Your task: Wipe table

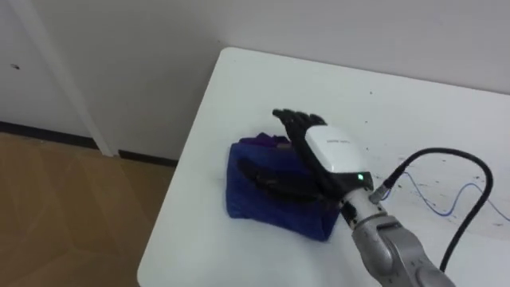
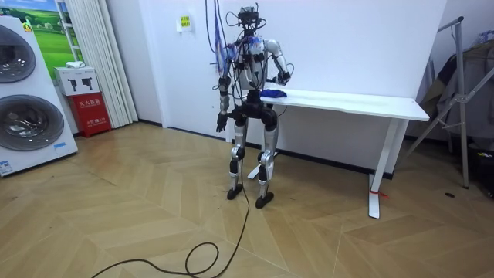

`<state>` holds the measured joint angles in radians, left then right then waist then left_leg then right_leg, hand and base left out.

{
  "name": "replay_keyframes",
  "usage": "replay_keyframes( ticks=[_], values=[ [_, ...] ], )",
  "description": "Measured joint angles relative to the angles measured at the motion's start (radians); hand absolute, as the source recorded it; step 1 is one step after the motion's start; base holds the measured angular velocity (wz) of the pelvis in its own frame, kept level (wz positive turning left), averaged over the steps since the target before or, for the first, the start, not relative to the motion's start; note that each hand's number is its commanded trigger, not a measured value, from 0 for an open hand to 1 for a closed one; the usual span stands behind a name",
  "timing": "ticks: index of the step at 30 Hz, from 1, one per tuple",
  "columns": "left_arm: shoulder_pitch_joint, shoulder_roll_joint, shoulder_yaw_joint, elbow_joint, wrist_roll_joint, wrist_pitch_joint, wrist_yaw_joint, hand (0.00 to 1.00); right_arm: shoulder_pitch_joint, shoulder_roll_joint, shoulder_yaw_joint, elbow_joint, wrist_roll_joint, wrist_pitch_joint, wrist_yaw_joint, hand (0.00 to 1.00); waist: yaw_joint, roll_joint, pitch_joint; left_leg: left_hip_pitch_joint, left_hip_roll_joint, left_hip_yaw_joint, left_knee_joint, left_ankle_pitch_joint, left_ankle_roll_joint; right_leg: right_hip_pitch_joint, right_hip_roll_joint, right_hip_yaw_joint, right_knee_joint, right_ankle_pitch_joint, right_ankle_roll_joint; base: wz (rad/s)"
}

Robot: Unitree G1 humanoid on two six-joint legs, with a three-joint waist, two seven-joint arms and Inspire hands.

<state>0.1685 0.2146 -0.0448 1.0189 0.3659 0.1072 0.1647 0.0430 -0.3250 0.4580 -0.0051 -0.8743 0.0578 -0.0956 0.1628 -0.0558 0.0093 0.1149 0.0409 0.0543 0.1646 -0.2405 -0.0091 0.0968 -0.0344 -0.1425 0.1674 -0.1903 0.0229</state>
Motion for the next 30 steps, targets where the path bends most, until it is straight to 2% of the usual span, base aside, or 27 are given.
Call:
replay_keyframes(
  ticks=[6,9,10,11,17,22,25,30],
  values=[
    [0.007,0.001,0.001,-0.026,0.002,0.0,0.001,0.0,0.069,0.007,-0.007,0.062,-0.107,-0.004,0.026,0.0,-0.018,0.01,-0.0021,0.001,-0.001,0.0,-0.001,0.0,0.0,0.003,-0.001,0.002,0.0,0.0,0.0,0.03],
    [0.01,0.001,-0.001,-0.035,0.039,0.001,-0.001,0.0,0.072,0.01,-0.009,0.097,-0.156,-0.019,-0.001,0.0,-0.03,0.012,-0.0068,0.002,-0.001,0.0,-0.001,0.0,0.0,0.006,-0.001,0.002,-0.001,0.0,0.0,0.0],
    [0.014,0.001,-0.002,-0.041,0.045,0.001,-0.001,0.0,0.078,0.01,-0.009,0.113,-0.173,-0.023,-0.021,0.66,-0.033,0.01,-0.0097,0.003,-0.001,0.0,-0.001,0.0,0.0,0.009,-0.001,0.003,-0.001,0.0,0.0,0.06],
    [0.016,0.001,-0.002,-0.041,0.048,0.001,-0.001,0.0,0.078,0.01,-0.009,0.12,-0.179,-0.023,-0.027,1.0,-0.034,0.01,-0.0107,0.004,-0.001,-0.001,-0.001,0.0,0.0,0.011,-0.001,0.003,-0.001,0.0,0.0,0.06],
    [0.017,-0.003,0.002,-0.033,0.069,0.019,-0.002,0.0,0.076,0.011,-0.017,0.183,-0.213,-0.025,-0.093,1.0,-0.036,0.003,-0.0121,0.03,-0.006,-0.001,-0.002,0.0,0.0,0.036,-0.005,0.0,-0.018,0.001,0.002,0.01],
    [0.03,-0.007,0.004,-0.04,0.106,0.042,-0.007,0.0,0.075,0.016,-0.073,0.22,-0.229,-0.022,-0.187,1.0,-0.035,-0.002,-0.0137,0.038,-0.012,-0.003,0.002,0.0,0.0,0.054,-0.013,-0.016,-0.018,0.001,0.003,0.07],
    [0.03,-0.007,0.006,-0.039,0.11,0.046,-0.021,0.0,0.072,0.018,-0.098,0.277,-0.229,-0.017,-0.246,1.0,-0.031,-0.005,-0.0148,0.046,-0.017,-0.001,0.004,0.002,0.003,0.065,-0.019,-0.022,-0.016,0.001,0.009,0.03],
    [0.03,-0.006,0.013,-0.04,0.119,0.047,-0.021,0.0,0.069,0.023,-0.113,0.316,-0.218,-0.012,-0.272,1.0,-0.03,-0.01,-0.0163,0.042,-0.019,-0.002,0.003,0.003,0.006,0.064,-0.021,-0.023,-0.015,0.002,0.011,0.0]
  ],
)
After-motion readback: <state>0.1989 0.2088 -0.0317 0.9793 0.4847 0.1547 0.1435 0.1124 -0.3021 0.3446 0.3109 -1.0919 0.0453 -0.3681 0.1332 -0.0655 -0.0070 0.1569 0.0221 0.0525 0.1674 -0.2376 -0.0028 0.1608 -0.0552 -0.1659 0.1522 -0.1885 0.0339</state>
